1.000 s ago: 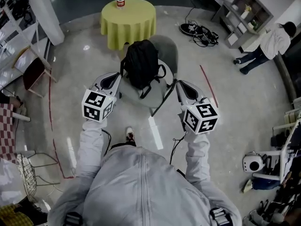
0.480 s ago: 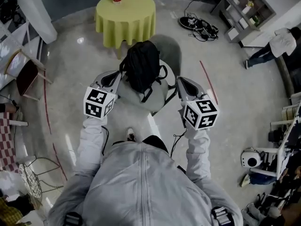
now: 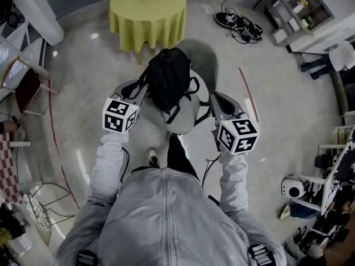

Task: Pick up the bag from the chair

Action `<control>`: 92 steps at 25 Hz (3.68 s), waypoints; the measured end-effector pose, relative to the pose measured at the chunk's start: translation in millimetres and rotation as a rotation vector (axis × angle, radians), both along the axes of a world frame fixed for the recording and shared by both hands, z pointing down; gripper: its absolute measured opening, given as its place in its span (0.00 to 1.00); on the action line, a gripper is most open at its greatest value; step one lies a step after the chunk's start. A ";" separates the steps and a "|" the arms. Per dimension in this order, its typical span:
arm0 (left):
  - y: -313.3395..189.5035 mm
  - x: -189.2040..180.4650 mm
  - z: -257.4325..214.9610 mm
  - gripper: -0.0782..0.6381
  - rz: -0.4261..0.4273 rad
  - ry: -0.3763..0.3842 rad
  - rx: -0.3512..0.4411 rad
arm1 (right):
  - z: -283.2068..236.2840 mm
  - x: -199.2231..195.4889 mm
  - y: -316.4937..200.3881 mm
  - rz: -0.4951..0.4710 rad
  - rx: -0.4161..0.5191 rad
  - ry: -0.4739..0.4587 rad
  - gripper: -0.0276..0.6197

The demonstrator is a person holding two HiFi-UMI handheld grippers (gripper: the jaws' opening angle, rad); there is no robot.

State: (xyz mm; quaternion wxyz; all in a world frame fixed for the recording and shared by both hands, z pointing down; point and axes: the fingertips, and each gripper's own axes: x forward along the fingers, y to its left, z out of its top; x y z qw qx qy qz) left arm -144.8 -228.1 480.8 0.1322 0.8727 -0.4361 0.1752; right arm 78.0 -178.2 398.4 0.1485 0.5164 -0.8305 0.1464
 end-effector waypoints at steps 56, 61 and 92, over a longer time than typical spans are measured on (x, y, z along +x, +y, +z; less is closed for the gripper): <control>-182.3 103.8 160.3 0.12 0.062 0.107 -0.091 | 95.3 101.1 -131.8 0.082 -0.195 -0.065 0.06; -167.4 114.2 126.5 0.12 0.063 0.103 -0.037 | 84.5 112.1 -115.2 0.125 -0.171 -0.068 0.06; -71.4 27.4 -175.8 0.12 0.026 0.216 0.362 | -59.0 66.9 -69.1 0.102 0.183 0.023 0.06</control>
